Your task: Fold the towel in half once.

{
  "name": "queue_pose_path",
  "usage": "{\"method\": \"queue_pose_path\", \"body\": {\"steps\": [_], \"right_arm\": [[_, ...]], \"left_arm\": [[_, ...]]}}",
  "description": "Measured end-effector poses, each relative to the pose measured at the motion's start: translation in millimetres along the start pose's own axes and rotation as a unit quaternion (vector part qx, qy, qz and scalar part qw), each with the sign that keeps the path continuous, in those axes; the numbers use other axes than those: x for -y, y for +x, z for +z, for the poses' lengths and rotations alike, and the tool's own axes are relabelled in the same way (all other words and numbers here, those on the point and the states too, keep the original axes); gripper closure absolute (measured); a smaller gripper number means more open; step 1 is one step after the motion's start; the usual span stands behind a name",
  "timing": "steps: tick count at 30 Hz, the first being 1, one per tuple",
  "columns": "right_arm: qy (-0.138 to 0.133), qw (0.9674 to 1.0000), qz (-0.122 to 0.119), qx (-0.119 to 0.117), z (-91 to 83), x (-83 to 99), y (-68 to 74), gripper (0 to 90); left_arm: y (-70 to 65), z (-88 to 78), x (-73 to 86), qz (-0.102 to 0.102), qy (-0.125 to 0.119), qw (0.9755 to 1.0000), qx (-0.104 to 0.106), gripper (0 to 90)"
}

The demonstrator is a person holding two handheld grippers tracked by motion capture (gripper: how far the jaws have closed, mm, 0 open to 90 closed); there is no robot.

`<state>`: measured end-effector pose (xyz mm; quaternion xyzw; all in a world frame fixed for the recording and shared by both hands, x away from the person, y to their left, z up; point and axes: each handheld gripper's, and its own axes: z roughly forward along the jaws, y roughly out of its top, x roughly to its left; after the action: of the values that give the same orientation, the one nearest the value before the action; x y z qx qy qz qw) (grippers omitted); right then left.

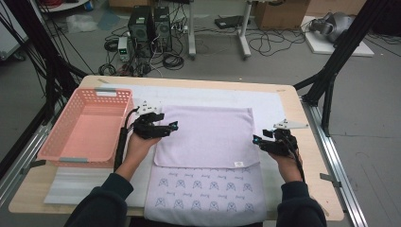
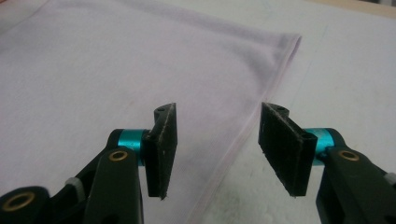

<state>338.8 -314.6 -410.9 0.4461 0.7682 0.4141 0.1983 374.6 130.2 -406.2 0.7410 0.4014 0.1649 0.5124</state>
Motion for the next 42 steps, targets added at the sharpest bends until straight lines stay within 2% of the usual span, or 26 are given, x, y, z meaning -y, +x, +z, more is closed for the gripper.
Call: {"method": "queue_pose_path", "body": {"steps": [1, 3, 5, 8, 12, 14, 18, 20, 21, 24, 29, 32, 35, 39, 42], "right_arm": [[-0.001, 1.0, 0.0, -0.001, -2.0, 3.1, 2.7, 46.0], [-0.006, 1.0, 0.005, -0.005, -5.1, 9.2, 6.8, 46.0], [-0.001, 1.0, 0.002, -0.002, -6.6, 14.2, 9.6, 45.7], [0.004, 0.9999, 0.011, -0.001, -8.4, 20.2, 13.5, 45.4], [0.003, 1.0, 0.004, -0.002, -15.2, 24.8, 20.2, 52.4], [-0.001, 1.0, 0.007, 0.006, -19.0, 27.6, 20.5, 54.3], [-0.009, 0.9993, 0.028, 0.025, -26.7, 34.3, 17.0, 58.6], [-0.013, 0.9989, 0.036, 0.028, -30.3, 37.2, 15.0, 60.1], [-0.013, 0.9989, 0.037, 0.025, -31.7, 38.3, 14.4, 61.5], [-0.005, 0.9991, 0.039, 0.017, -33.7, 41.4, 17.1, 62.8], [0.012, 0.9995, 0.028, 0.008, -29.2, 44.2, 22.1, 62.7], [0.018, 0.9996, 0.02, -0.005, -25.7, 45.8, 25.1, 61.6], [0.022, 0.9995, 0.012, -0.017, -23.5, 47.3, 28.4, 58.0], [0.024, 0.9993, 0.011, -0.026, -22.5, 49.0, 31.2, 49.0], [0.023, 0.9994, 0.009, -0.024, -24.4, 50.3, 33.0, 46.4]], "left_arm": [[-2.1, -2.5, 1.8, 0.003, 0.006, 1.0, -0.001, 28.9], [-5.4, -8.5, 6.9, 0.004, -0.004, 1.0, -0.003, 29.3], [-6.2, -13.7, 11.5, -0.001, -0.007, 1.0, -0.002, 29.4], [-7.1, -20.2, 19.5, -0.011, -0.004, 0.9999, -0.001, 30.0], [-10.0, -26.9, 30.0, -0.022, 0.005, 0.9997, 0.006, 32.5], [-11.6, -30.6, 34.8, -0.027, 0.008, 0.9995, 0.015, 36.0], [-14.3, -36.2, 45.5, -0.027, 0.016, 0.9995, 0.006, 38.3], [-13.0, -38.0, 50.9, -0.029, 0.024, 0.9993, -0.005, 34.9], [-11.5, -38.9, 53.1, -0.031, 0.031, 0.999, 0.002, 31.3], [-10.4, -43.6, 57.8, -0.037, 0.045, 0.9983, 0.003, 31.1], [-10.9, -50.4, 63.1, -0.038, 0.053, 0.9979, 0.0, 35.2], [-12.1, -51.6, 66.3, -0.037, 0.057, 0.9977, 0.005, 39.6], [-14.5, -52.4, 69.4, -0.032, 0.061, 0.9975, 0.017, 45.0], [-20.2, -54.6, 72.2, -0.026, 0.064, 0.9975, 0.015, 48.1], [-24.0, -56.0, 75.0, -0.02, 0.07, 0.9973, 0.008, 48.4]]}}
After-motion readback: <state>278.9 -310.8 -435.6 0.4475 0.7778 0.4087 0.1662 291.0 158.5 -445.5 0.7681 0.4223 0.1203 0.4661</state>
